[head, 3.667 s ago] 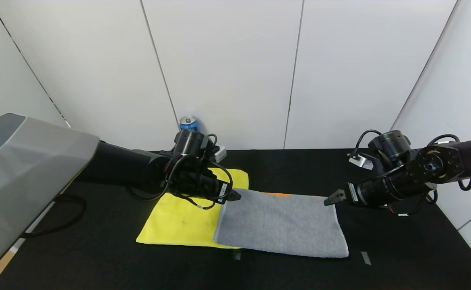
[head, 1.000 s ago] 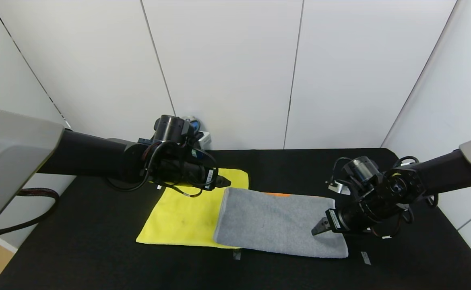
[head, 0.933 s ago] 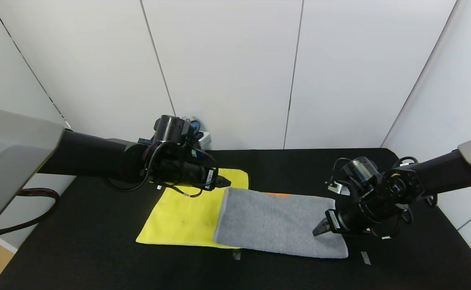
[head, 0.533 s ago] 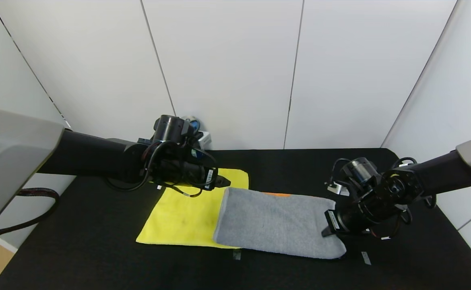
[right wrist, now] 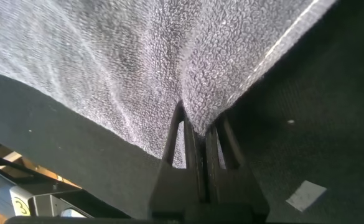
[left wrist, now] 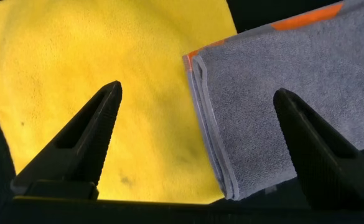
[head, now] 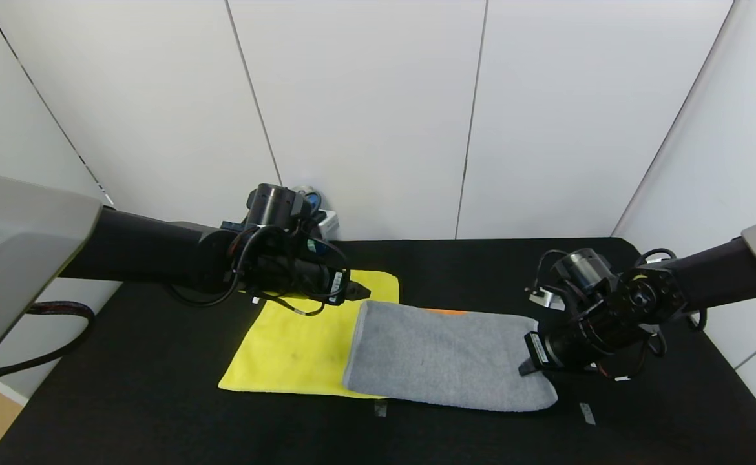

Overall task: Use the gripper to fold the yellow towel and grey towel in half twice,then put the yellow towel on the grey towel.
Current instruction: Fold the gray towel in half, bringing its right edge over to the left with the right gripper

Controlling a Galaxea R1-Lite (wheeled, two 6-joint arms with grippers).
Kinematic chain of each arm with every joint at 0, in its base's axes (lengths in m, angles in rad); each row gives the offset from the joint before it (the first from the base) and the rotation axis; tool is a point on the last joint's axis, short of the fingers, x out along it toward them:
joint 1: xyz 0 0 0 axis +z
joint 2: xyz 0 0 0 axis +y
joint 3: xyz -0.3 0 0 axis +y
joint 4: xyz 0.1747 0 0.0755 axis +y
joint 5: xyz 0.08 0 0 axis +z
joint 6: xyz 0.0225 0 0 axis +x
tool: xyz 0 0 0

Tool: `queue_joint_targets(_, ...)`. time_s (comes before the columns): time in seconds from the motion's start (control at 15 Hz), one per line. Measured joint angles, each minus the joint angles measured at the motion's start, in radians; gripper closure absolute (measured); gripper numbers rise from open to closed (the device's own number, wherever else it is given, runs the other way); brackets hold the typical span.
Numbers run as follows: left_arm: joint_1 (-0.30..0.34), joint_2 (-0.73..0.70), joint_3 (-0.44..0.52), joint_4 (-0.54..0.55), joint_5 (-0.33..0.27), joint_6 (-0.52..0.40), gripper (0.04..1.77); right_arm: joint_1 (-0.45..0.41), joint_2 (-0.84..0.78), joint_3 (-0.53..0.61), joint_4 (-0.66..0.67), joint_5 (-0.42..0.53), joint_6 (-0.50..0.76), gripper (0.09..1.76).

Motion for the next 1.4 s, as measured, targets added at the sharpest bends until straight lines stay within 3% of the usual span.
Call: queue_joint_targets(1.4, 0.006, -0.001, -0.001, 0.000, -0.002, 0.002, 0.09, -0.318, -0.106, -0.151, 0.038, 0.007, -0.011, 1.71)
